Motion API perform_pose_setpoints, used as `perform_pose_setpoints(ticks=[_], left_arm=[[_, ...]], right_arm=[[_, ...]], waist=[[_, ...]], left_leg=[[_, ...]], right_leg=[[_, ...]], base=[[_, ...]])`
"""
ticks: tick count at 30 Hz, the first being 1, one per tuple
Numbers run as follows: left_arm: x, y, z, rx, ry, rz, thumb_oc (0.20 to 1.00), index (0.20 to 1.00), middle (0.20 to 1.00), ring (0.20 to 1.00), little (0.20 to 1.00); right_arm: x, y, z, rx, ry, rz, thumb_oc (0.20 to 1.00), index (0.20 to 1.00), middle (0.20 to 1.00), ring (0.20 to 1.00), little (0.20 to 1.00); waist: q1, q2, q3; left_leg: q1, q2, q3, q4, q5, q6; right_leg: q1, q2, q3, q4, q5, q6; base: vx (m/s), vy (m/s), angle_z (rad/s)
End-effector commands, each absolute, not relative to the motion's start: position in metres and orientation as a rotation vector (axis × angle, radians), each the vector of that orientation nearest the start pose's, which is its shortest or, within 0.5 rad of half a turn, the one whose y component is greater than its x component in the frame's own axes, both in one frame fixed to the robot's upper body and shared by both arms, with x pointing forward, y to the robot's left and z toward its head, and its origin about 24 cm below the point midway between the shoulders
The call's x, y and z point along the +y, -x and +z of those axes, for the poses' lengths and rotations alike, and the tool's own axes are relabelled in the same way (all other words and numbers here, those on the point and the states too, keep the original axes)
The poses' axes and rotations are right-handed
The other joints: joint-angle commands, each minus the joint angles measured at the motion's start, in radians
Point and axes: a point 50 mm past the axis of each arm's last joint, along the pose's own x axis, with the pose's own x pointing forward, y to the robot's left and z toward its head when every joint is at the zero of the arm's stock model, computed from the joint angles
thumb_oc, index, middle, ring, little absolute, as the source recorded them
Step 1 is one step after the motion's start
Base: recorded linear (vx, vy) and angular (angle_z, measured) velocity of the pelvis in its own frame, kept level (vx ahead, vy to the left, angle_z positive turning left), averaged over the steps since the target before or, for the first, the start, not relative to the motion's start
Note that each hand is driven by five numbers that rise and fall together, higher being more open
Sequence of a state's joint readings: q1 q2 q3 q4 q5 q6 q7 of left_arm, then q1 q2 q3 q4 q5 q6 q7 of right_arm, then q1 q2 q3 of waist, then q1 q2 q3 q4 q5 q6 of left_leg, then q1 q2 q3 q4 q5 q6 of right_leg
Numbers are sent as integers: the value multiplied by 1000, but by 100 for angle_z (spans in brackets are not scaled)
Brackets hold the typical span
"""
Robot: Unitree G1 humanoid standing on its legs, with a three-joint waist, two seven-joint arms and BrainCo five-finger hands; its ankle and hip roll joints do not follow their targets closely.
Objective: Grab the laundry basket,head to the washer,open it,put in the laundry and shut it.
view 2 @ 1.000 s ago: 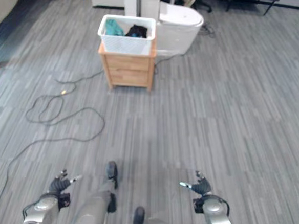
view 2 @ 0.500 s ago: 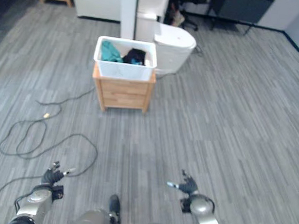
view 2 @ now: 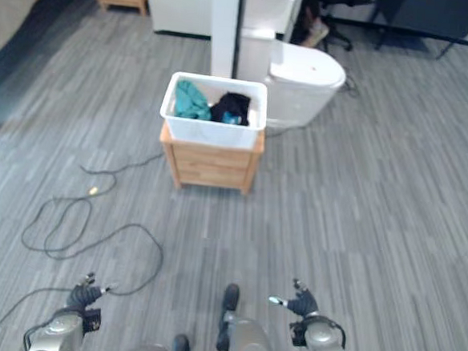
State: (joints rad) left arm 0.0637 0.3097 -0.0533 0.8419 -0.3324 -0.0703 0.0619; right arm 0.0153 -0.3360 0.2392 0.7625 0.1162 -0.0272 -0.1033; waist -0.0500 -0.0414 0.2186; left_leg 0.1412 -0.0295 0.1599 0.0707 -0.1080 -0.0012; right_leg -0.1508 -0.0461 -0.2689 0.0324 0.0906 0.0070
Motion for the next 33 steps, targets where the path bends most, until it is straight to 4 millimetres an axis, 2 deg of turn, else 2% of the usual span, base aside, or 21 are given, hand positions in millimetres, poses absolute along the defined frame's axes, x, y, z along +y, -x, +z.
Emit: perform_pose_setpoints(ticks=[1,2,4,7,10,11,15,19,20,21,22,25,27,28,30,32,33], left_arm=[[250,-168,-107,729,-74,218,1000,1000,1000,1000,1000],[246,-172,-106,712,-63,209,1000,1000,1000,1000,1000],[245,-172,-107,717,-58,205,1000,1000,1000,1000,1000],[241,-171,-108,730,-66,181,1000,1000,1000,1000,1000],[241,-168,-109,738,-70,179,1000,1000,1000,1000,1000],[242,-166,-110,744,-64,191,1000,1000,1000,1000,1000],[245,-162,-112,756,-49,220,1000,1000,1000,1000,1000],[248,-155,-115,774,-31,241,1000,1000,1000,1000,1000],[248,-155,-115,778,-40,236,1000,1000,1000,1000,1000],[250,-159,-114,779,-59,232,1000,1000,1000,1000,1000],[250,-159,-114,779,-58,231,1000,1000,1000,1000,1000],[258,-170,-105,736,-94,236,1000,1000,1000,1000,1000],[261,-180,-98,696,-96,248,1000,1000,1000,1000,1000],[263,-183,-96,684,-102,252,1000,1000,1000,1000,1000],[264,-186,-93,675,-108,253,1000,1000,1000,1000,1000],[266,-187,-93,673,-111,261,1000,1000,1000,1000,1000],[267,-186,-93,676,-108,269,1000,1000,1000,1000,1000]], right_arm=[[-248,-196,-85,644,393,-64,1000,1000,1000,1000,1000],[-252,-197,-84,648,404,-69,1000,1000,1000,1000,1000],[-254,-195,-85,656,407,-74,1000,1000,1000,1000,1000],[-260,-191,-86,675,408,-96,1000,1000,1000,1000,1000],[-263,-187,-88,688,419,-104,1000,1000,1000,1000,1000],[-264,-184,-90,700,424,-112,1000,1000,1000,1000,1000],[-265,-183,-91,710,432,-116,1000,1000,1000,1000,1000],[-260,-182,-92,709,437,-91,1000,1000,1000,1000,1000],[-260,-181,-93,712,434,-98,1000,1000,1000,1000,1000],[-258,-183,-93,709,399,-112,1000,1000,1000,1000,1000],[-258,-183,-93,709,400,-113,1000,1000,1000,1000,1000],[-249,-192,-90,675,377,-99,1000,1000,1000,1000,1000],[-241,-200,-88,650,369,-81,1000,1000,1000,1000,1000],[-240,-204,-86,639,368,-74,1000,1000,1000,1000,1000],[-239,-208,-84,630,368,-72,1000,1000,1000,1000,1000],[-239,-208,-84,631,366,-77,1000,1000,1000,1000,1000],[-241,-207,-85,636,373,-84,1000,1000,1000,1000,1000]], waist=[[-8,-11,26],[-2,-16,33],[2,-17,34],[11,-21,32],[30,2,28],[42,6,31],[64,6,21],[79,6,-28],[79,0,-37],[75,-21,-48],[77,-19,-50],[70,-34,-48],[69,-32,-36],[61,-24,-26],[47,-14,-5],[42,-12,5],[38,-11,10]], left_leg=[[-133,87,42,337,39,-78],[-192,104,56,382,55,-66],[-219,109,67,372,47,-56],[-293,109,102,254,34,-39],[-339,104,84,57,152,-66],[-381,109,75,-20,191,-77],[-411,117,58,-93,228,-86],[-388,132,55,-65,264,-79],[-384,128,61,-50,256,-72],[-382,105,75,9,211,-53],[-385,108,75,10,212,-53],[-351,89,105,34,154,-21],[-308,88,124,24,133,-9],[-276,86,128,7,126,-4],[-237,79,122,-18,123,-1],[-218,73,120,-27,119,-1],[-200,66,116,-34,115,-2]], right_leg=[[67,-28,21,34,-113,32],[99,-26,23,25,-140,19],[117,-28,26,19,-150,20],[168,-34,29,-10,-173,31],[224,-5,45,-22,-209,35],[262,0,59,-12,-239,38],[322,-1,97,4,-275,51],[361,-25,128,30,-292,77],[358,-37,130,42,-291,83],[346,-78,141,101,-258,109],[343,-76,143,100,-256,108],[281,-112,164,227,-182,132],[203,-104,160,291,-162,125],[148,-80,150,304,-169,112],[87,-45,125,296,-193,102],[73,-35,103,269,-197,98],[72,-32,58,206,-197,86]], base=[[277,-198,32],[313,-157,6],[216,-68,-37],[273,-3,-34],[394,62,-4],[368,78,-27],[389,127,-30],[407,258,-54],[425,331,-113],[307,241,-78],[300,257,-43],[175,194,-1],[117,160,-7],[105,139,-8],[77,87,-3],[46,24,9],[54,-14,27]])
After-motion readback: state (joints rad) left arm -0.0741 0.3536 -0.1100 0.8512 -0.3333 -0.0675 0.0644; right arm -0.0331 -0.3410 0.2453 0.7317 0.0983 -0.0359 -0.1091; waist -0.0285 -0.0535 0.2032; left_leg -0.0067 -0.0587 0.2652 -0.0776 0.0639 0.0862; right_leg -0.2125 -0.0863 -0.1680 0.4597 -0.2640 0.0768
